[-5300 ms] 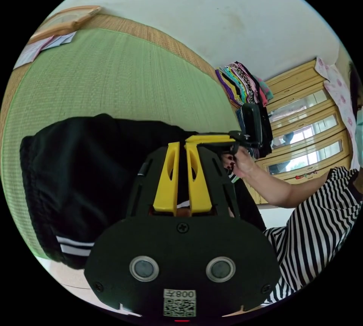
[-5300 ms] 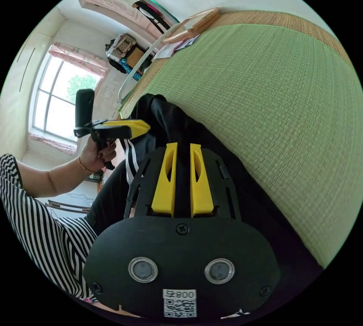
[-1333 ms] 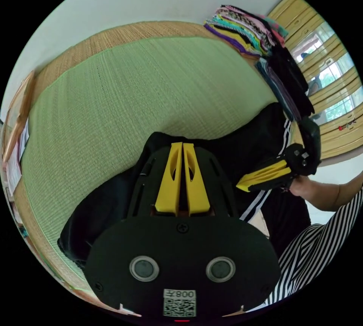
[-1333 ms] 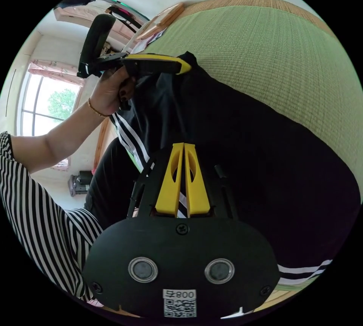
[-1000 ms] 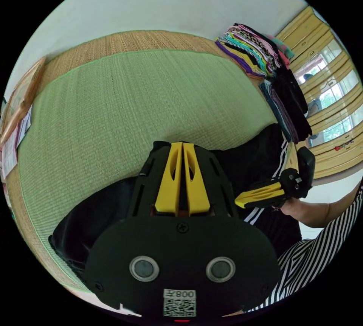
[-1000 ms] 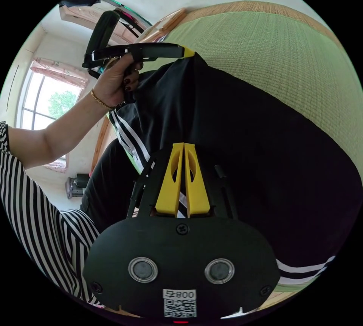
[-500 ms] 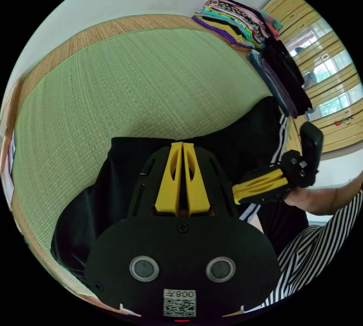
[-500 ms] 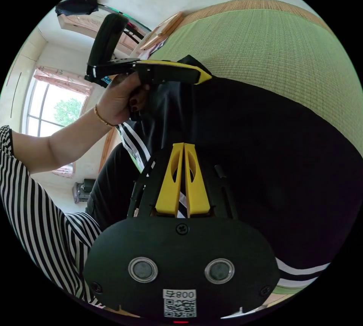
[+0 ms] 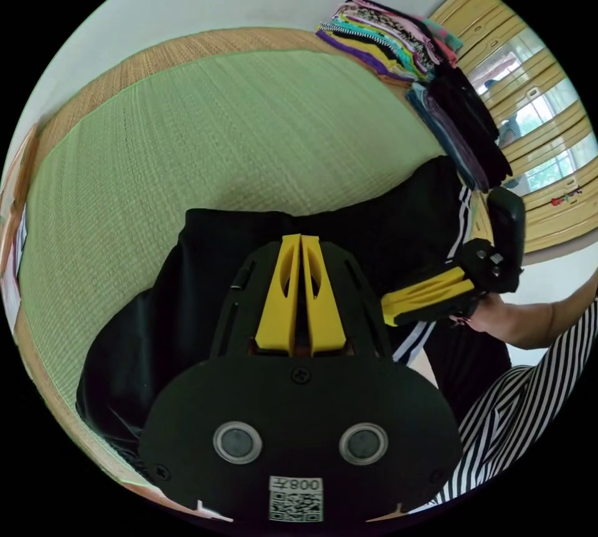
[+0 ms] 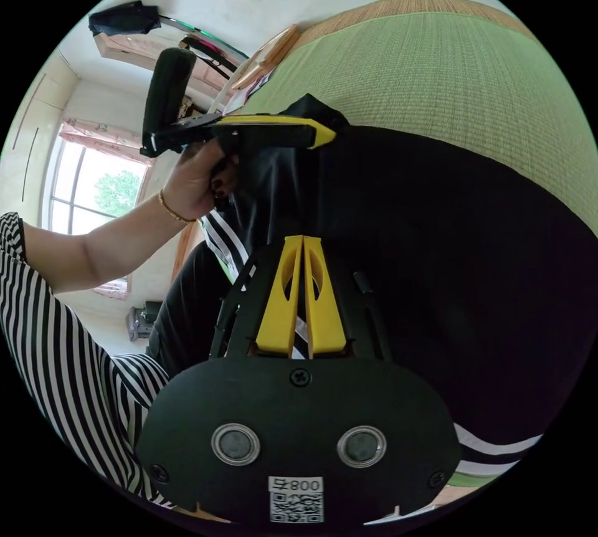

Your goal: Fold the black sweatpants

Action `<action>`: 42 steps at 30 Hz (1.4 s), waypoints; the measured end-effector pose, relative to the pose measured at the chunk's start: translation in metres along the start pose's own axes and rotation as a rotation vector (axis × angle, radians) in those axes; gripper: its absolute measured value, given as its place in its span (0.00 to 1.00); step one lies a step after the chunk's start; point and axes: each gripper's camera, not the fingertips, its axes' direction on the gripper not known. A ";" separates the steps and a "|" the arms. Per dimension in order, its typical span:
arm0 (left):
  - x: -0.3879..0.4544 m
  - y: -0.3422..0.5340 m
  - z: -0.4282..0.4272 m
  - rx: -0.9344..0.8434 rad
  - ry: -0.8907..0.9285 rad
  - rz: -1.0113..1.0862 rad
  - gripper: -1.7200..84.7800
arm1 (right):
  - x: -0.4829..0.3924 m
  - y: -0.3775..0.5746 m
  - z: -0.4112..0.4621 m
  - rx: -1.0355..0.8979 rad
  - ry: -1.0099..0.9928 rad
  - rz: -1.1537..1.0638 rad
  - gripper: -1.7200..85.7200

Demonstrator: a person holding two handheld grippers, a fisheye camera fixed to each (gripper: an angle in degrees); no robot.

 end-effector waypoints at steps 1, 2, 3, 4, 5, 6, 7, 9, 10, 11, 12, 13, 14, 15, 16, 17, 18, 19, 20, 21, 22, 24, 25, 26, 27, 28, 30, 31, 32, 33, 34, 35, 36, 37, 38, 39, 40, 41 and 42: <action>-0.001 -0.004 0.000 0.009 0.001 -0.006 0.02 | 0.000 0.001 0.000 -0.001 0.002 0.000 0.02; 0.000 -0.008 0.000 -0.002 0.001 -0.002 0.02 | 0.001 0.002 -0.001 0.001 0.007 0.000 0.02; 0.000 -0.009 0.000 -0.001 0.000 -0.001 0.02 | 0.002 0.003 -0.001 0.000 0.015 0.000 0.02; 0.002 -0.009 -0.001 0.003 -0.003 0.005 0.02 | 0.002 0.004 -0.001 -0.003 0.018 -0.001 0.02; 0.002 -0.007 -0.004 0.010 -0.006 0.008 0.02 | 0.003 0.004 -0.002 -0.014 0.020 -0.003 0.02; 0.002 -0.006 -0.006 0.019 -0.005 0.006 0.02 | 0.003 0.004 -0.005 -0.015 0.019 -0.011 0.02; 0.002 -0.001 -0.012 0.049 0.006 -0.002 0.02 | 0.003 0.005 -0.008 -0.008 0.018 -0.012 0.02; -0.002 0.008 -0.020 0.091 0.022 -0.029 0.02 | 0.008 0.007 -0.023 0.036 -0.008 -0.005 0.02; -0.006 0.013 -0.024 0.107 0.021 -0.053 0.02 | 0.010 0.007 -0.028 0.054 -0.010 -0.001 0.02; -0.010 0.018 -0.027 0.113 0.006 -0.079 0.02 | 0.015 0.007 -0.037 0.089 0.001 0.010 0.02; -0.012 0.020 -0.028 0.112 -0.003 -0.092 0.02 | 0.021 0.005 -0.046 0.117 0.033 0.020 0.02; -0.017 0.024 -0.028 0.109 -0.016 -0.122 0.02 | 0.024 0.004 -0.049 0.129 0.055 0.029 0.02; -0.023 0.027 -0.026 0.103 -0.010 -0.152 0.02 | 0.033 0.000 -0.055 0.145 0.098 0.052 0.02; -0.025 0.028 -0.026 0.099 -0.007 -0.166 0.02 | 0.041 -0.002 -0.058 0.163 0.134 0.072 0.02; -0.029 0.030 -0.024 0.097 -0.013 -0.187 0.02 | 0.045 -0.003 -0.059 0.172 0.157 0.079 0.02; -0.031 0.032 -0.022 0.085 -0.034 -0.203 0.02 | 0.053 -0.004 -0.058 0.164 0.223 0.103 0.02; -0.033 0.033 -0.021 0.079 -0.041 -0.212 0.02 | 0.061 -0.004 -0.055 0.133 0.282 0.132 0.02; -0.035 0.036 -0.020 0.076 -0.035 -0.224 0.02 | 0.064 -0.003 -0.055 0.132 0.286 0.133 0.02; -0.038 0.038 -0.018 0.079 -0.025 -0.236 0.02 | 0.071 0.001 -0.056 0.157 0.252 0.149 0.02; -0.039 0.040 -0.018 0.084 -0.022 -0.243 0.02 | 0.076 0.005 -0.058 0.176 0.241 0.175 0.02; -0.041 0.042 -0.018 0.097 -0.006 -0.256 0.02 | 0.078 0.007 -0.059 0.190 0.251 0.191 0.02; -0.042 0.045 -0.018 0.103 0.011 -0.270 0.02 | 0.080 0.013 -0.062 0.224 0.308 0.223 0.02; -0.042 0.047 -0.020 0.108 0.016 -0.274 0.02 | 0.081 0.014 -0.062 0.230 0.301 0.229 0.02; -0.039 0.049 -0.023 0.117 0.016 -0.267 0.02 | 0.083 0.016 -0.061 0.231 0.281 0.235 0.02; -0.038 0.050 -0.026 0.122 0.015 -0.261 0.02 | 0.085 0.016 -0.061 0.227 0.266 0.236 0.02; -0.036 0.053 -0.031 0.128 0.014 -0.251 0.02 | 0.085 0.017 -0.061 0.225 0.262 0.233 0.02; -0.033 0.062 -0.039 0.137 0.030 -0.239 0.02 | 0.078 0.022 -0.064 0.227 0.259 0.198 0.02; -0.031 0.071 -0.045 0.141 0.053 -0.235 0.02 | 0.075 0.024 -0.065 0.227 0.253 0.187 0.02; -0.030 0.081 -0.049 0.132 0.064 -0.240 0.02 | 0.069 0.028 -0.065 0.221 0.233 0.161 0.02; -0.029 0.086 -0.051 0.126 0.063 -0.245 0.02 | 0.062 0.034 -0.061 0.200 0.210 0.133 0.02; -0.027 0.098 -0.054 0.111 0.061 -0.260 0.02 | 0.058 0.037 -0.058 0.184 0.199 0.117 0.02; -0.025 0.110 -0.056 0.094 0.063 -0.273 0.02 | 0.051 0.043 -0.051 0.145 0.177 0.082 0.02; -0.023 0.116 -0.056 0.084 0.062 -0.282 0.02 | 0.044 0.050 -0.042 0.102 0.164 0.051 0.02; -0.021 0.127 -0.056 0.063 0.053 -0.306 0.02 | 0.041 0.054 -0.037 0.080 0.165 0.039 0.02; -0.019 0.136 -0.055 0.041 0.039 -0.329 0.02 | 0.037 0.062 -0.027 0.042 0.177 0.023 0.02; -0.019 0.141 -0.053 0.027 0.027 -0.341 0.02 | 0.037 0.069 -0.018 0.008 0.198 0.027 0.02; -0.019 0.147 -0.047 -0.009 -0.003 -0.363 0.02 | 0.038 0.072 -0.013 -0.007 0.207 0.035 0.02; -0.019 0.152 -0.040 -0.039 -0.003 -0.362 0.02 | 0.043 0.076 -0.006 -0.023 0.222 0.047 0.02; -0.019 0.155 -0.041 -0.003 0.008 -0.376 0.02 | 0.047 0.080 -0.005 0.009 0.209 0.050 0.02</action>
